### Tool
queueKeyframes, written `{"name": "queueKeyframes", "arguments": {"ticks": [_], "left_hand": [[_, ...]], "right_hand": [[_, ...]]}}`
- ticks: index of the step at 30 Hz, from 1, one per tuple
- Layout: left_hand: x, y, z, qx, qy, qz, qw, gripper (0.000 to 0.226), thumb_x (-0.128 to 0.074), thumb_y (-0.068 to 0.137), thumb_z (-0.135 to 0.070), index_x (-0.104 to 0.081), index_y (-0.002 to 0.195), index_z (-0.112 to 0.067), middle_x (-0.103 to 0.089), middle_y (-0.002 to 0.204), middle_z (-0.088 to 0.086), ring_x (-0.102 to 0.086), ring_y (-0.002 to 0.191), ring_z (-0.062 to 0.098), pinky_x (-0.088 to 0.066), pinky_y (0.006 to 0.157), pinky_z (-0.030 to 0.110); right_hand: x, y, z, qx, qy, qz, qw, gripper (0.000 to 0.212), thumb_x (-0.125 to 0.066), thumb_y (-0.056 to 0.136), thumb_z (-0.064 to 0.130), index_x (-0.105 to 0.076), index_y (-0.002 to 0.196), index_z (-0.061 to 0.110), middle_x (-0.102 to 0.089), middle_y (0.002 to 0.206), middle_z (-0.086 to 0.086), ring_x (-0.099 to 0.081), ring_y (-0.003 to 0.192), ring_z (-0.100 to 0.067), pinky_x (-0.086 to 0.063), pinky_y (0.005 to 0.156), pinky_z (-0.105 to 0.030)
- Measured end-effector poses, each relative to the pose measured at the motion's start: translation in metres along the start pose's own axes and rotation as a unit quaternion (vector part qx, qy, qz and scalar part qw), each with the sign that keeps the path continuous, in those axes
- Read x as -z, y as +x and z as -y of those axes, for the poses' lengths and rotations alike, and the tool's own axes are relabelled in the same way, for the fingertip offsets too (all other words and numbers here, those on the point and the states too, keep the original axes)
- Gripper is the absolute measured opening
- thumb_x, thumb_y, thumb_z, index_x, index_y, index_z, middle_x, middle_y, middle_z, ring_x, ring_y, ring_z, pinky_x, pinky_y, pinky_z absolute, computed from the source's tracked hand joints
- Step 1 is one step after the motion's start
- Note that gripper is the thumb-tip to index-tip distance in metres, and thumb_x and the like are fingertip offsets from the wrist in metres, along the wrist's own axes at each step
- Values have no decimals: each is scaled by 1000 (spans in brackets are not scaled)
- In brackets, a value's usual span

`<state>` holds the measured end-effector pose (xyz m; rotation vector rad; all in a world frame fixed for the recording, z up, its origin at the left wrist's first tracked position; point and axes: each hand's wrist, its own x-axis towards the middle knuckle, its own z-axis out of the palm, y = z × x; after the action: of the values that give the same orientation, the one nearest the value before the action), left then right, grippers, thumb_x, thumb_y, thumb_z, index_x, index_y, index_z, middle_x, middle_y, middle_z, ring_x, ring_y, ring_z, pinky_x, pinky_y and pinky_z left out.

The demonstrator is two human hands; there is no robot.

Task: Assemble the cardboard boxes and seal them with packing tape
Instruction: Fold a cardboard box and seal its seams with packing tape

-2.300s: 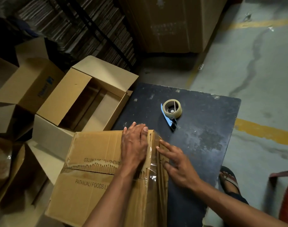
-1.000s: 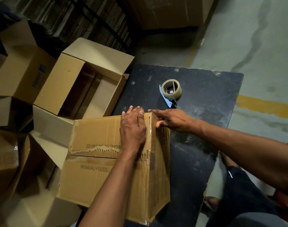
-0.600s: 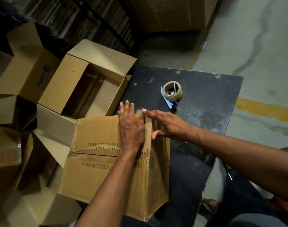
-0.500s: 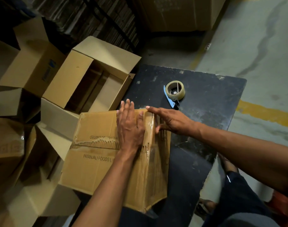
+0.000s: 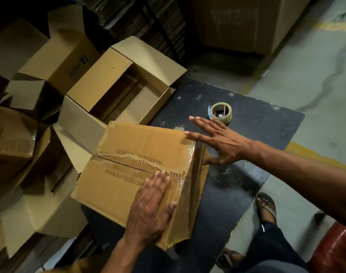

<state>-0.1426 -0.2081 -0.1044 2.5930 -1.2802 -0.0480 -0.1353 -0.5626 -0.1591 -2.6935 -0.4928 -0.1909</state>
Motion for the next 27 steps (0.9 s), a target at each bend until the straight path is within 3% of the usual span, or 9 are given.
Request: {"name": "queueKeyframes", "arguments": {"ticks": [3,7,11,14,17,19,21,23,27], "left_hand": [[-5,-3,-1,-2,4,12,1000,73,-28,106,-64,-25,163,-20,-23,171,1,-17,159,18,-18,125,47],[-4,0,-1,4,-8,5,1000,71,-30,106,-62,-31,161,-18,-27,170,0,-19,158,16,-21,124,49],[-5,0,-1,1,-9,0,1000,69,-33,106,-60,-33,160,-18,-29,169,2,-21,158,16,-24,124,52],[-6,0,-3,11,-8,4,1000,69,-33,106,-60,-34,160,-17,-29,168,1,-20,158,14,-24,125,52],[-5,1,-2,19,-6,8,1000,67,-31,107,-59,-34,160,-18,-29,169,0,-20,158,12,-25,125,54],[-5,1,-4,23,-10,4,1000,63,-33,108,-55,-35,159,-19,-30,168,-1,-20,157,11,-26,125,54],[-5,2,-6,23,-19,-7,1000,60,-32,108,-53,-37,159,-21,-32,167,-2,-21,157,9,-27,125,53],[-5,6,-8,24,-28,-26,999,59,-29,109,-53,-38,158,-22,-33,166,-4,-23,156,8,-27,125,50],[-8,13,-9,19,-23,-84,996,53,-32,111,-45,-50,151,-16,-44,160,0,-35,152,13,-33,122,50]], "right_hand": [[0,-6,1,9,66,5,998,107,-67,85,65,-2,165,37,13,173,-2,7,159,-23,-12,126,-61],[5,-2,7,-68,285,23,956,72,-53,93,69,-26,157,51,-40,162,7,-45,142,-12,-42,115,-49],[-12,2,17,-96,175,-104,974,65,-42,96,74,-39,154,44,-65,135,-2,-62,92,-3,-58,76,-43],[-28,1,17,-80,146,-152,974,66,-47,98,66,-40,155,35,-65,131,-6,-64,101,-20,-59,77,-44],[-24,4,6,-37,120,-112,986,72,-53,97,61,-27,159,35,-61,135,-11,-64,110,-28,-60,82,-48],[-22,3,-5,-29,75,-42,996,93,-63,91,62,-8,163,40,-45,153,-14,-54,131,-35,-57,93,-54],[-15,2,-4,-35,36,-65,997,115,-64,81,79,4,164,36,-14,170,-16,-30,150,-39,-42,112,-61],[-1,9,21,-14,16,-141,990,124,-53,74,93,1,165,28,4,172,-15,-12,157,-38,-23,122,-61],[-16,25,73,95,-54,-158,981,102,-42,85,87,-18,163,26,-10,171,-16,-8,159,-31,-9,126,-60]]}}
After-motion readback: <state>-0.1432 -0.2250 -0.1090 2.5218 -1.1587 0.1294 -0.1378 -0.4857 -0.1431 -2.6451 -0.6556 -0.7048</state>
